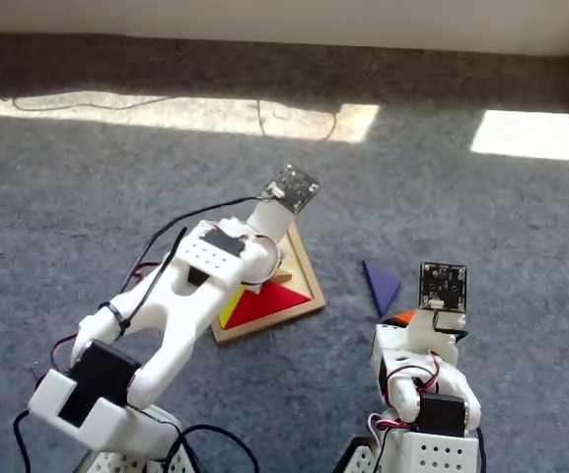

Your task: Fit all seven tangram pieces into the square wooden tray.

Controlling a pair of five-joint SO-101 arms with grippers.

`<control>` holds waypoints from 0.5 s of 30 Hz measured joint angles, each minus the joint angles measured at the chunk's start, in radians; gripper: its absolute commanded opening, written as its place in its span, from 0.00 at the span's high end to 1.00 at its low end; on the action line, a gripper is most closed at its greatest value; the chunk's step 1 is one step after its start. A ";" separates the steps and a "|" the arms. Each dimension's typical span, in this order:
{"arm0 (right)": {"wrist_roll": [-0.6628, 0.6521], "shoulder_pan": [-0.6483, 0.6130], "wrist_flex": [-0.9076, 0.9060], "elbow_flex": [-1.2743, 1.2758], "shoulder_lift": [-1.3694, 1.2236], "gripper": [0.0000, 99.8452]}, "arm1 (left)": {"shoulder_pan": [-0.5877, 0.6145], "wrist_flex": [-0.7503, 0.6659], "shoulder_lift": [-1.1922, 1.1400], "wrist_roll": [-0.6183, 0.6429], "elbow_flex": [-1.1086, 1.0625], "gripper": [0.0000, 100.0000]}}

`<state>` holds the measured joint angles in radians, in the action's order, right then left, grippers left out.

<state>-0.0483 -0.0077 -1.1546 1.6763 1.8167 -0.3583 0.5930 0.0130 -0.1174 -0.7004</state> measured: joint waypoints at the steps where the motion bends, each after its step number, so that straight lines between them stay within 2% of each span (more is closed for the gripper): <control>1: 0.000 0.000 0.000 0.000 0.000 0.99 | 0.011 0.035 -0.014 0.000 0.023 0.97; 3: 0.000 0.000 0.000 0.000 0.000 0.99 | 0.035 0.097 -0.029 -0.008 0.063 0.97; 6: 0.000 0.000 0.000 0.000 0.000 0.99 | 0.080 0.155 -0.048 -0.094 0.097 0.97; 12: 0.000 0.000 0.000 0.000 0.000 0.99 | 0.152 0.183 -0.052 -0.267 0.107 0.97; 15: 0.000 0.000 0.000 0.000 0.000 0.99 | 0.169 0.183 -0.052 -0.307 0.107 0.97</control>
<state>-0.0483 -0.0077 -1.1546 1.6763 1.8167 -0.1895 0.7756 -0.0391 -0.4242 -0.5930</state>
